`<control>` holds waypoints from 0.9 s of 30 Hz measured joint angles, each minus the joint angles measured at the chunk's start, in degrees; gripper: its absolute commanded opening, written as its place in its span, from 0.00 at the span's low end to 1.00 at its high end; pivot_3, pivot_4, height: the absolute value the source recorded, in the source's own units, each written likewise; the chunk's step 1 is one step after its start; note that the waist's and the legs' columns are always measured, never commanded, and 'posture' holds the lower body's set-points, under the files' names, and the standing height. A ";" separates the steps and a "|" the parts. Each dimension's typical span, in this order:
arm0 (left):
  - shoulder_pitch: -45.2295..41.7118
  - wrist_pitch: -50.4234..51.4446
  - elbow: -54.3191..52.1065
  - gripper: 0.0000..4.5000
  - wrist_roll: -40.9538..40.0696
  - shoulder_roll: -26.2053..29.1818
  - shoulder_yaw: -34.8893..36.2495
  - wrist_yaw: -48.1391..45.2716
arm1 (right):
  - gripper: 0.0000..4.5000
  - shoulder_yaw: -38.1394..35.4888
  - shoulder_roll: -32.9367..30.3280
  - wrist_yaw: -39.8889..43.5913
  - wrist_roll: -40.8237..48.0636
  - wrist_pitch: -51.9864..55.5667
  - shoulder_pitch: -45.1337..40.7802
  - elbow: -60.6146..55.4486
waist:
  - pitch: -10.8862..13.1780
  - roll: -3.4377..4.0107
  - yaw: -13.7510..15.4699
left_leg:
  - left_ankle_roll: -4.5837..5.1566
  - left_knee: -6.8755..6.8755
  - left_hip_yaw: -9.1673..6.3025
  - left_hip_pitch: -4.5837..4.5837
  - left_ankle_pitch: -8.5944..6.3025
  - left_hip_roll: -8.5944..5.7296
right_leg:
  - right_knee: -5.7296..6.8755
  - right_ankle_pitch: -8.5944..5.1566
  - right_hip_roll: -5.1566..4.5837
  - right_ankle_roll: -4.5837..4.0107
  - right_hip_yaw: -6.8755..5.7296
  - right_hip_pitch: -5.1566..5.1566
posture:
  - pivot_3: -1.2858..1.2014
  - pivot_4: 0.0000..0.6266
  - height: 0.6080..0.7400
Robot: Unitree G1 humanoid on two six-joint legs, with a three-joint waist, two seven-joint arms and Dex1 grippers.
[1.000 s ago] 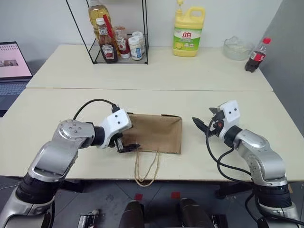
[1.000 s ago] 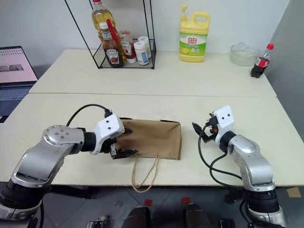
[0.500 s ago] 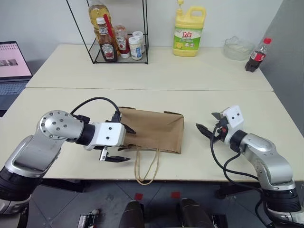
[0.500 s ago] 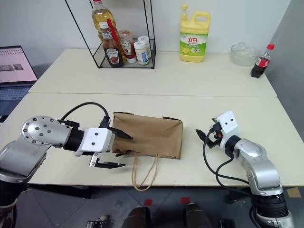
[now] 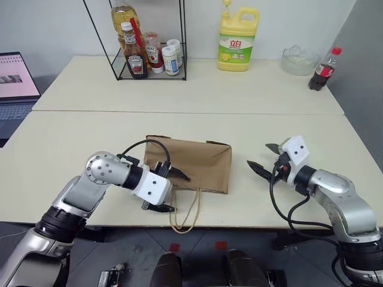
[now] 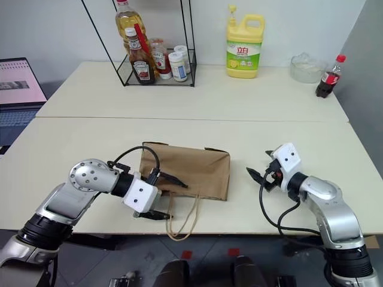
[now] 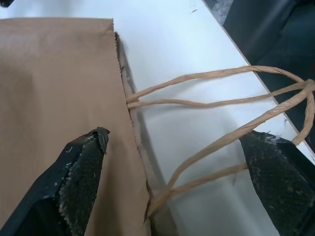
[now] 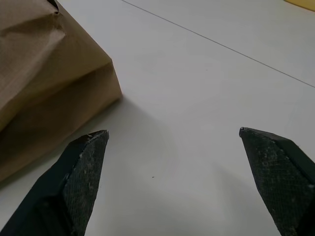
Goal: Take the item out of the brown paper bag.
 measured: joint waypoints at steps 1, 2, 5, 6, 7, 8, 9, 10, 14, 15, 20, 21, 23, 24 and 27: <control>-0.01 -0.59 0.12 1.00 0.12 -0.20 -0.04 0.00 | 0.99 0.00 -0.06 0.10 0.00 -0.01 0.30 -0.02 | 0.00 0.00 0.00 | 0.00 0.00 0.00 0.00 0.00 0.00 | 0.00 0.00 0.00 0.00 0.00 0.00 | 0.52 0.24 1.00; -0.16 -1.50 0.66 1.00 0.30 -0.70 -0.11 0.09 | 0.99 0.00 -0.17 0.17 0.00 0.00 0.76 -0.11 | 0.00 0.00 0.00 | 0.00 0.00 0.00 0.00 0.00 0.00 | 0.00 0.00 0.00 0.00 0.00 0.00 | 0.52 0.24 1.00; -0.59 -2.69 1.50 1.00 0.71 -2.20 -1.11 0.25 | 0.99 0.00 -0.26 0.17 0.00 0.09 1.07 -0.79 | 0.00 0.00 0.00 | 0.00 0.02 0.00 0.00 0.00 0.00 | 0.00 0.00 0.00 0.01 0.00 0.01 | 0.52 0.24 1.00; -0.51 -3.14 1.63 1.00 0.72 -2.46 -1.58 0.13 | 0.99 0.00 -0.26 0.15 0.02 0.26 1.13 -1.50 | 0.00 0.00 -0.01 | 0.00 0.02 0.00 0.00 0.00 0.00 | 0.01 0.00 0.00 0.00 0.00 0.01 | 0.52 0.24 1.00; -0.42 -3.28 1.70 0.91 0.71 -2.74 -1.86 0.09 | 1.00 0.01 -0.29 0.16 0.04 0.37 1.18 -2.10 | 0.00 0.00 0.00 | 0.00 0.02 -0.01 0.00 0.00 0.00 | 0.01 0.00 0.00 0.00 -0.01 0.01 | 0.52 0.24 1.00; -0.40 -3.29 1.71 0.87 0.69 -2.90 -1.95 0.09 | 1.00 0.01 -0.36 0.19 0.04 0.42 1.26 -2.57 | 0.00 0.00 -0.01 | 0.00 0.02 -0.02 0.00 0.00 0.00 | 0.01 0.00 0.00 0.00 -0.01 0.01 | 0.52 0.24 1.00; -0.41 -3.05 1.70 0.80 0.53 -2.97 -1.94 0.10 | 1.00 0.04 -0.54 0.34 0.03 0.40 1.47 -2.88 | 0.00 0.00 0.00 | 0.00 0.02 -0.01 0.00 0.00 0.00 | 0.01 0.00 0.00 0.00 -0.01 0.01 | 0.52 0.24 1.00; -0.41 -2.71 1.70 0.74 0.25 -2.99 -1.94 0.10 | 1.00 0.26 -1.05 0.53 -0.04 0.32 1.77 -3.10 | 0.00 0.00 -0.01 | 0.00 0.02 -0.01 0.00 0.00 0.00 | 0.02 0.00 0.00 0.01 -0.01 0.02 | 0.52 0.24 1.00; -0.87 0.87 1.67 0.46 -1.55 -3.20 -1.81 0.07 | 1.00 2.85 -6.48 4.70 -2.65 -4.52 4.97 -3.27 | 0.00 0.00 0.12 | 0.00 0.04 -0.01 0.00 0.00 -0.01 | 0.00 0.00 -0.01 0.01 -0.01 0.03 | 0.52 0.24 1.00; -1.24 2.53 1.63 0.40 -2.40 -3.25 -1.60 0.12 | 1.00 3.66 -8.07 6.20 -3.32 -6.60 5.65 -3.17 | 0.00 0.00 0.12 | 0.00 0.05 -0.01 0.00 0.00 -0.01 | 0.00 0.00 -0.01 0.01 -0.01 0.04 | 0.52 0.24 1.00; -4.01 14.56 1.04 0.05 -6.81 -4.80 0.46 2.39 | 1.00 5.30 -12.40 11.79 -6.63 -17.63 6.62 -1.32 | 0.00 -0.01 0.04 | 0.01 0.06 -0.03 0.07 0.00 -0.01 | 0.01 0.00 0.00 0.02 -0.03 0.09 | 0.52 0.24 1.00; -4.93 17.92 1.05 0.01 -7.91 -5.06 1.39 3.40 | 1.00 5.86 -13.16 12.82 -7.55 -20.48 6.91 -0.99 | 0.01 -0.02 0.06 | 0.01 0.06 -0.04 0.07 0.00 -0.01 | 0.01 0.00 0.00 0.02 -0.04 0.10 | 0.52 0.24 1.00; -5.97 23.35 1.05 0.01 -9.60 -5.20 3.57 5.07 | 1.00 7.19 -13.75 13.98 -10.13 -27.44 7.29 0.31 | 0.00 -0.02 0.02 | 0.01 0.06 -0.04 0.09 0.00 -0.01 | 0.01 -0.01 0.00 0.02 -0.03 0.11 | 0.52 0.24 1.00; -6.10 25.39 1.00 0.01 -10.26 -5.21 4.50 5.77 | 1.00 8.35 -14.07 14.20 -12.07 -31.85 7.40 1.28 | 0.00 -0.02 -0.01 | 0.00 0.05 -0.04 0.14 0.00 -0.01 | 0.00 -0.01 0.00 0.02 -0.03 0.16 | 0.52 0.24 1.00; -5.73 29.28 0.53 0.01 -11.20 -5.25 5.08 6.73 | 1.00 11.06 -14.45 13.95 -17.54 -44.26 7.86 4.63 | 0.01 -0.03 -0.04 | 0.00 0.03 -0.04 0.30 0.00 0.00 | -0.02 -0.01 0.00 0.02 -0.03 0.31 | 0.52 0.24 1.00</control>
